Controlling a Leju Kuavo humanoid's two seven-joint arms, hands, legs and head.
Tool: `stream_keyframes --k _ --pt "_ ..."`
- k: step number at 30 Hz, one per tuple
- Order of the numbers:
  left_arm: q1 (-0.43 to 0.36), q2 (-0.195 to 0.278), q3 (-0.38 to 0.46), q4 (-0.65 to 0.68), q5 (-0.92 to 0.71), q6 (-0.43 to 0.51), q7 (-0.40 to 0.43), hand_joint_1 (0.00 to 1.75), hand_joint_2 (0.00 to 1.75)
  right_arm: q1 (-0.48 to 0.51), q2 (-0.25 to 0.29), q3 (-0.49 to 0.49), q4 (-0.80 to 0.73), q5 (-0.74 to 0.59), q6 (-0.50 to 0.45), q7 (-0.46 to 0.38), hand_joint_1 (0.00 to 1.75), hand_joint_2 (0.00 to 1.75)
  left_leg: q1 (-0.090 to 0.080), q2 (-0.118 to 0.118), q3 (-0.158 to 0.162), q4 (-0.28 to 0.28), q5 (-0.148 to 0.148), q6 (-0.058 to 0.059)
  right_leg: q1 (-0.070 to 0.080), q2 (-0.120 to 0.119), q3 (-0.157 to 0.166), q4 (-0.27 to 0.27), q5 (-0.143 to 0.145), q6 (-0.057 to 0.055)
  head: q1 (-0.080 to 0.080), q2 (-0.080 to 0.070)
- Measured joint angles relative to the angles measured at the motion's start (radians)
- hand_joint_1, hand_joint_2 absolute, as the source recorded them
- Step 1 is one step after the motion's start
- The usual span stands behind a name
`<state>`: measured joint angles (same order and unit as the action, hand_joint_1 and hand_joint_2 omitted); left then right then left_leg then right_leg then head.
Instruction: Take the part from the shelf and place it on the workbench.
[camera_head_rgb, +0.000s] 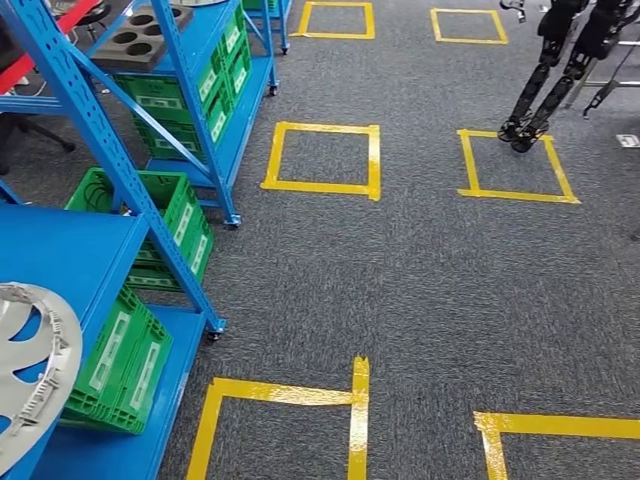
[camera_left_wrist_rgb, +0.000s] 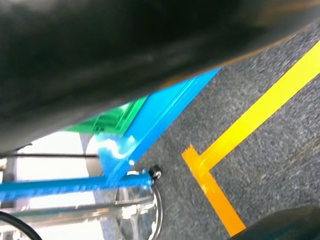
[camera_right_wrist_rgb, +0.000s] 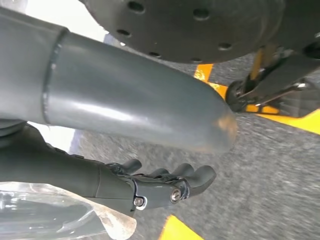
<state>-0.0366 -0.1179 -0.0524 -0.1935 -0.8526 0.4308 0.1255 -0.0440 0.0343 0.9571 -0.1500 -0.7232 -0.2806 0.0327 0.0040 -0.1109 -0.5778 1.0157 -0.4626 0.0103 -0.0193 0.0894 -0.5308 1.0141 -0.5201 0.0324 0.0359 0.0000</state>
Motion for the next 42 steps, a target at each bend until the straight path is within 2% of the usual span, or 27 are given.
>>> stream_keyframes --k 2,3,5,7,9,10,11,12,14,16,17,18,20,22,24,25,27,28,29,31,33,34,35,37,39,40,42 --pt "0.002 0.000 0.000 0.000 0.000 0.000 0.000 0.00 0.00 -0.001 0.000 0.000 0.000 0.000 0.000 0.000 0.00 0.00 0.004 -0.023 -0.008 -0.001 0.007 -0.015 0.002 -0.011 0.009 -0.008 -0.003 -0.006 -0.001 0.000" --pt "0.004 0.000 0.000 0.000 0.000 0.000 0.000 0.00 0.00 -0.002 0.000 0.000 0.000 0.000 0.000 0.001 0.00 0.00 0.004 -0.017 -0.011 0.002 0.005 -0.020 0.002 -0.023 0.010 -0.011 0.000 -0.012 -0.001 0.000" --pt "0.005 0.000 0.000 0.000 -0.001 0.000 0.000 0.00 0.00 -0.001 0.000 0.001 0.000 0.000 0.000 0.001 0.00 0.00 0.001 0.031 -0.034 0.052 -0.029 -0.028 0.002 -0.053 0.013 -0.019 0.005 -0.025 -0.008 0.000" --pt "0.002 0.000 0.000 0.000 -0.003 0.000 0.000 0.00 0.00 0.002 0.000 0.001 0.000 0.000 0.000 0.001 0.00 0.00 0.000 0.083 -0.088 0.176 -0.095 -0.032 0.006 -0.088 0.014 -0.020 0.004 -0.033 -0.015 0.000" --pt "0.002 0.000 0.000 0.000 -0.006 -0.001 0.000 0.00 0.00 0.005 0.000 0.001 0.000 0.000 -0.001 0.001 0.00 0.00 0.001 0.094 -0.131 0.275 -0.130 -0.034 0.010 -0.123 0.014 -0.020 0.001 -0.036 -0.016 0.000" --pt "0.004 0.000 0.000 0.000 -0.007 -0.001 0.000 0.00 0.00 0.006 0.000 0.001 0.000 0.000 -0.001 0.001 0.00 0.00 0.001 0.097 -0.127 0.273 -0.119 -0.034 0.012 -0.139 0.015 -0.020 0.000 -0.037 -0.016 0.000" --pt "0.006 0.000 0.000 0.000 -0.007 -0.001 0.000 0.00 0.00 0.005 0.000 0.001 0.000 0.000 -0.001 0.001 0.00 0.00 0.001 0.101 -0.104 0.233 -0.093 -0.032 0.013 -0.153 0.017 -0.020 -0.002 -0.037 -0.017 0.000" --pt "0.007 0.000 0.000 0.000 -0.008 -0.001 0.000 0.00 0.00 0.004 0.001 0.001 0.000 0.000 -0.001 0.001 0.00 0.00 -0.001 0.115 -0.066 0.165 -0.058 -0.028 0.014 -0.165 0.020 -0.020 -0.004 -0.036 -0.017 0.000" --pt "0.005 0.000 0.000 0.000 -0.012 -0.001 0.000 0.00 0.00 0.002 0.001 0.001 0.000 0.000 -0.002 0.001 0.00 0.00 -0.010 0.161 0.002 0.040 -0.019 -0.016 0.019 -0.188 0.025 -0.019 -0.009 -0.031 -0.017 0.000" --pt "0.004 0.000 0.000 0.000 -0.016 -0.002 0.000 0.00 0.00 0.001 0.001 0.001 0.000 0.000 -0.004 0.001 0.00 0.00 -0.019 0.179 0.020 -0.001 -0.018 -0.005 0.023 -0.209 0.029 -0.019 -0.014 -0.023 -0.016 0.000" --pt "0.005 0.000 0.000 0.000 -0.017 -0.002 0.000 0.00 0.00 -0.001 0.002 0.001 0.000 0.000 -0.004 0.001 0.00 0.00 -0.019 0.168 0.018 -0.004 -0.016 0.001 0.023 -0.219 0.032 -0.020 -0.015 -0.019 -0.016 0.000" --pt "0.007 0.000 0.000 0.000 -0.017 -0.002 0.000 0.00 0.00 -0.004 0.002 0.002 0.000 0.000 -0.005 0.002 0.00 0.00 -0.017 0.158 0.018 -0.009 -0.013 0.006 0.021 -0.218 0.032 -0.019 -0.018 -0.013 -0.016 0.000" --pt "0.009 0.000 0.000 0.000 -0.017 -0.004 -0.001 0.00 0.00 -0.007 0.003 0.002 -0.001 0.001 -0.007 0.002 0.00 0.00 -0.010 0.138 0.022 -0.018 -0.006 0.016 0.018 -0.170 0.017 0.018 -0.047 -0.003 -0.013 0.000" --pt "0.006 -0.002 0.000 0.000 -0.017 -0.006 -0.002 0.00 0.00 -0.005 0.003 0.002 -0.001 0.002 -0.009 0.003 0.00 0.00 -0.006 0.116 0.021 -0.021 -0.003 0.022 0.014 -0.108 -0.040 0.139 -0.110 0.004 -0.007 0.000" --pt "0.005 -0.005 0.000 0.000 -0.017 -0.008 -0.003 0.00 0.00 -0.001 0.003 0.003 -0.001 0.003 -0.010 0.004 0.00 0.00 -0.006 0.090 0.019 -0.020 -0.002 0.023 0.012 -0.092 -0.101 0.260 -0.150 0.008 -0.005 0.000" --pt "0.006 -0.005 0.000 0.000 -0.017 -0.009 -0.003 0.00 0.00 0.000 0.003 0.003 -0.001 0.003 -0.010 0.004 0.00 0.00 -0.006 0.077 0.020 -0.020 -0.002 0.023 0.011 -0.091 -0.111 0.273 -0.142 0.009 -0.005 0.000" --pt "0.007 -0.006 0.000 0.000 -0.017 -0.010 -0.003 0.00 0.00 0.002 0.003 0.003 -0.001 0.003 -0.011 0.004 0.00 0.00 -0.003 0.048 0.022 -0.017 -0.002 0.019 0.005 -0.080 -0.075 0.181 -0.071 0.012 -0.005 0.000" --pt "0.007 -0.006 0.000 0.000 -0.017 -0.011 -0.002 0.00 0.00 0.002 0.003 0.003 -0.001 0.003 -0.011 0.004 0.00 0.00 -0.003 0.034 0.020 -0.014 -0.003 0.014 -0.001 -0.051 -0.045 0.112 -0.038 0.015 -0.004 0.000" --pt "0.006 -0.006 0.000 0.000 -0.017 -0.011 -0.002 0.00 0.00 0.003 0.003 0.003 -0.001 0.003 -0.011 0.004 0.00 0.00 -0.002 0.020 0.016 -0.008 -0.004 0.008 -0.006 -0.020 -0.018 0.049 -0.018 0.017 -0.003 0.000" --pt "0.004 -0.006 0.000 0.000 -0.016 -0.011 0.000 0.00 0.00 0.004 0.004 0.003 -0.001 0.003 -0.012 0.005 0.00 0.00 -0.001 -0.004 0.004 -0.001 -0.001 -0.006 -0.010 0.020 0.006 0.000 -0.015 0.015 -0.002 0.000" --pt "0.007 -0.006 0.000 0.001 -0.016 -0.011 0.000 0.00 0.00 0.005 0.004 0.003 -0.001 0.003 -0.012 0.006 0.00 0.00 0.002 -0.028 -0.006 0.001 0.004 -0.018 -0.009 -0.002 0.012 -0.002 -0.015 0.005 -0.002 0.000" --pt "0.008 -0.006 0.000 0.001 -0.016 -0.012 0.000 0.00 0.00 0.006 0.004 0.003 -0.001 0.003 -0.012 0.006 0.00 0.00 0.002 -0.020 -0.012 0.010 -0.001 -0.022 -0.008 -0.016 0.014 -0.004 -0.013 -0.002 -0.005 0.000" --pt "0.008 -0.005 0.000 0.001 -0.016 -0.012 0.000 0.00 0.00 0.007 0.004 0.003 0.000 0.003 -0.013 0.006 0.00 0.00 0.001 0.003 -0.024 0.036 -0.018 -0.026 -0.008 -0.033 0.017 -0.006 -0.012 -0.010 -0.010 0.000" --pt "0.006 -0.006 0.000 0.001 -0.016 -0.011 0.000 0.00 0.00 0.009 0.004 0.003 0.000 0.002 -0.013 0.005 0.00 0.00 -0.002 0.069 -0.074 0.147 -0.078 -0.031 -0.002 -0.069 0.020 -0.009 -0.013 -0.023 -0.020 0.000" --pt "0.004 -0.006 0.000 0.001 -0.017 -0.011 0.000 0.00 0.00 0.011 0.004 0.003 0.000 0.001 -0.012 0.004 0.00 0.00 -0.001 0.094 -0.132 0.271 -0.127 -0.033 0.005 -0.106 0.021 -0.009 -0.017 -0.030 -0.023 0.000" --pt "0.004 -0.006 0.000 0.001 -0.017 -0.011 0.000 0.00 0.00 0.012 0.004 0.003 0.000 -0.001 -0.012 0.003 0.00 0.00 -0.001 0.097 -0.141 0.295 -0.128 -0.031 0.008 -0.123 0.023 -0.009 -0.019 -0.032 -0.023 0.000" --pt "0.007 -0.006 0.000 0.001 -0.017 -0.010 0.000 0.00 0.00 0.009 0.004 0.003 0.000 -0.002 -0.012 0.002 0.00 0.00 -0.005 0.106 -0.103 0.226 -0.075 -0.021 0.014 -0.152 0.029 -0.009 -0.024 -0.034 -0.024 0.000"
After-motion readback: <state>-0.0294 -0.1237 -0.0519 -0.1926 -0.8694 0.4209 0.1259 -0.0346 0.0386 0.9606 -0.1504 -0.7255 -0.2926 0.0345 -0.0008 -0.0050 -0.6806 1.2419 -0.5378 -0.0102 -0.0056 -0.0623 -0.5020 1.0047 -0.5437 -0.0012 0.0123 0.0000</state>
